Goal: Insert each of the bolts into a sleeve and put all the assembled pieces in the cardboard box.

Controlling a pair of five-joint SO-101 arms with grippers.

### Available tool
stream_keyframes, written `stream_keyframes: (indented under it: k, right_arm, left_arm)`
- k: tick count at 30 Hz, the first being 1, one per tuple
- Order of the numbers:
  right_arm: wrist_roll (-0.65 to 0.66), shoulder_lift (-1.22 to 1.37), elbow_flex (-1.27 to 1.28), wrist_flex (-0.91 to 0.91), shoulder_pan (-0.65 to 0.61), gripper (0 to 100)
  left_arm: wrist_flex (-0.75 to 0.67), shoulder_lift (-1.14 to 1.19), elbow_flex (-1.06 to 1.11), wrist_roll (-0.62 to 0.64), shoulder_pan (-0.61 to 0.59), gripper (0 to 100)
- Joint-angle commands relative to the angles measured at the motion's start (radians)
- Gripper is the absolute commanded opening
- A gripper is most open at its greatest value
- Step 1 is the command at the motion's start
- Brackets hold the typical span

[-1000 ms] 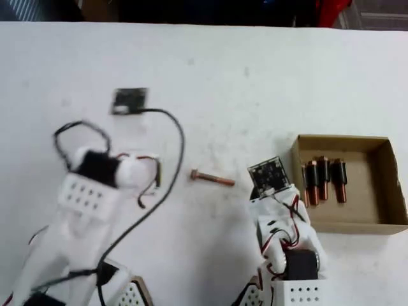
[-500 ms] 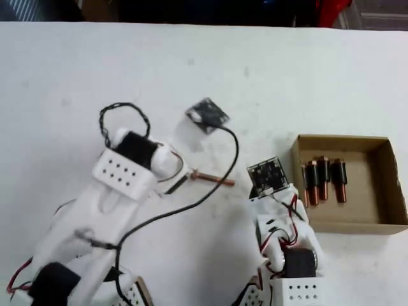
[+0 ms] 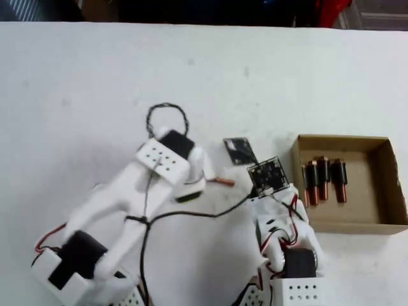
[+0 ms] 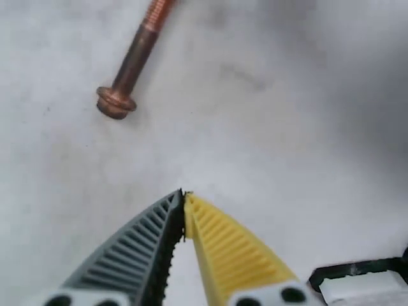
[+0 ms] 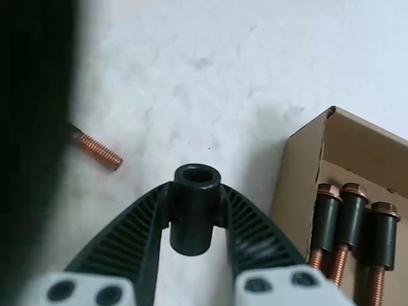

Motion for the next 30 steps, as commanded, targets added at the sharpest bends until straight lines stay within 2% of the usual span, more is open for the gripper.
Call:
stream_keyframes:
  k: [1,10,20,25,30]
  right_arm:
    - [0.002,-0.010,-0.012,-0.025,0.008,2.1]
    - [-0.002,-0.010,-0.012,-0.025,0.013,2.1]
    - [-0.009,-0.010,-0.012,-0.025,0.111,1.8]
    - [-0.118,-0.012,-0.012,-0.025,0.116,1.9]
    - [-0.127,-0.012,-0.012,-0.021,0.142,1.7]
  left_arm:
    - [-0.031,-0.004,-0.054,-0.006,0.071,2]
    - [-0.043,0.002,-0.144,-0.008,0.073,2]
    - [-0.052,0.004,-0.146,-0.006,0.070,2]
    - [-0.052,0.004,-0.149,-0.006,0.070,2]
    - [-0.092,0.004,-0.146,-0.006,0.022,2]
